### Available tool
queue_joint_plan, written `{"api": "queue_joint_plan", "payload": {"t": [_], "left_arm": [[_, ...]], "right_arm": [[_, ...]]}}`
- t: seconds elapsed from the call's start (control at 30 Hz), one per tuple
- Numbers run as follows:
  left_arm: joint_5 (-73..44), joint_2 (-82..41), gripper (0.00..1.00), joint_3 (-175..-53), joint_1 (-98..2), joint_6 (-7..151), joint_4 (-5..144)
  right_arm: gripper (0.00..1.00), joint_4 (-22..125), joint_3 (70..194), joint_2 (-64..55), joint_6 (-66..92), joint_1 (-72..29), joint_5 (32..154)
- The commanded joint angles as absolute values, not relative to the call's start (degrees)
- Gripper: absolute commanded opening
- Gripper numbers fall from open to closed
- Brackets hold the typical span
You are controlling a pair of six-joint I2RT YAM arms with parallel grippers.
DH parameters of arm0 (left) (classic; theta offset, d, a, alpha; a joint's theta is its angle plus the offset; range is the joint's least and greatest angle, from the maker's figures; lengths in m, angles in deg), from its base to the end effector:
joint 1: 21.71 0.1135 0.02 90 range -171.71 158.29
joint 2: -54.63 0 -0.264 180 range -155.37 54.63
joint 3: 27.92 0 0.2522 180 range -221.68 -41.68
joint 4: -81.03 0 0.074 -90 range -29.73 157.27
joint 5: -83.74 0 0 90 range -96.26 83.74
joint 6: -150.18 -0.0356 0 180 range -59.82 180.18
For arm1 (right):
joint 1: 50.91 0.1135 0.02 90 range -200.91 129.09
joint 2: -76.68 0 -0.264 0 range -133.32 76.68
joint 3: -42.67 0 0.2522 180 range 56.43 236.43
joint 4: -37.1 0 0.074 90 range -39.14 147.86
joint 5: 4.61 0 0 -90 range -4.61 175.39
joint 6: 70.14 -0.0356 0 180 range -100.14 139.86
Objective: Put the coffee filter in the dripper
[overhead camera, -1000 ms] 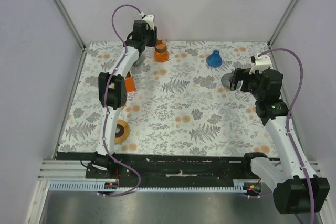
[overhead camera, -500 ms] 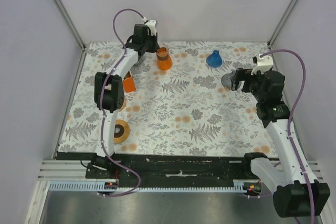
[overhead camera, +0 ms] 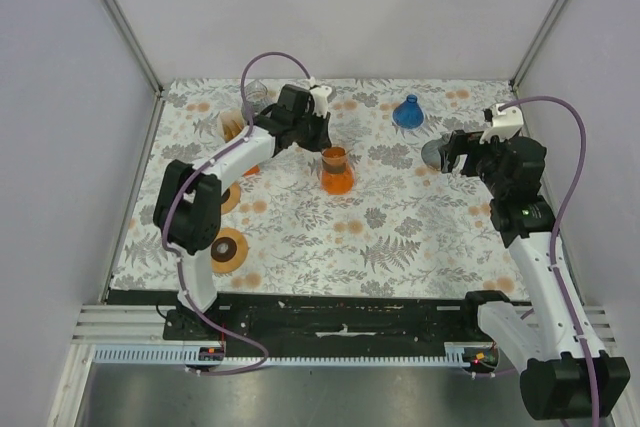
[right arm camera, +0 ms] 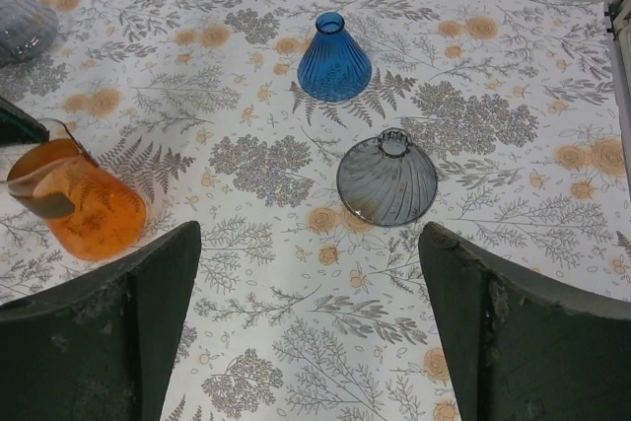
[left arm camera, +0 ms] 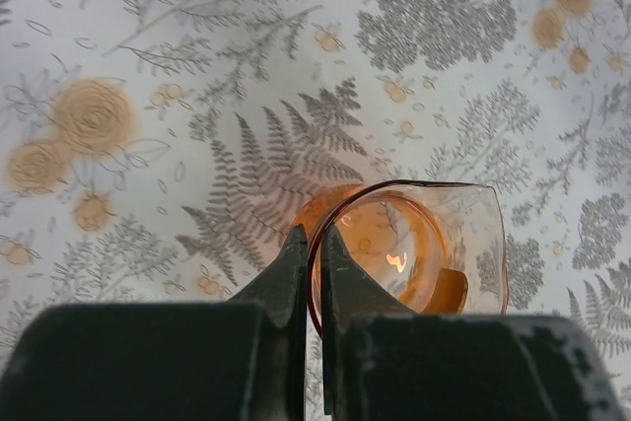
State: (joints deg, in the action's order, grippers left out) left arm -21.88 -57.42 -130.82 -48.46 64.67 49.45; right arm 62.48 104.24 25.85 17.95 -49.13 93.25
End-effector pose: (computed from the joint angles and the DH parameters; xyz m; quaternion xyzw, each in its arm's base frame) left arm 0.3977 -0.2112 0.2474 0.2294 0.8727 -0.2302 0.3645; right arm 0.2065 0.0113 0.3376 -0.0410 0.7896 0.0738 0.6078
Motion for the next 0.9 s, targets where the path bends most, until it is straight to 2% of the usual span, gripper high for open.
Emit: {"api": "queue_joint_plan", "payload": {"t": [0.0, 0.23, 0.3, 0.57, 0.73, 0.87], "left_arm": [[-21.11, -51.55, 0.02, -124.05, -50.89, 64.49, 50.04], [-19.71, -47.59, 0.04, -120.08, -54.58, 60.27, 48.73], [-19.53, -47.32, 0.13, -120.43, -54.94, 58.52, 47.85], [-22.25, -45.56, 0.38, -122.27, -54.94, 57.28, 44.0], [-23.66, -44.68, 0.58, -131.13, -54.85, 55.17, 36.01], [-25.33, -43.28, 0.67, -139.57, -53.1, 50.96, 25.37]], "right_arm": [[0.98, 60.53, 104.16, 27.37, 16.87, -48.98, 94.79], [0.98, 59.83, 103.19, 28.16, 16.35, -48.89, 95.05], [0.98, 59.83, 103.28, 28.16, 16.08, -48.98, 95.32], [0.98, 59.83, 103.19, 28.6, 16.43, -48.98, 95.23], [0.98, 59.92, 103.28, 28.69, 16.26, -48.98, 95.67], [0.98, 60.01, 103.02, 29.56, 16.43, -48.98, 95.76]]}}
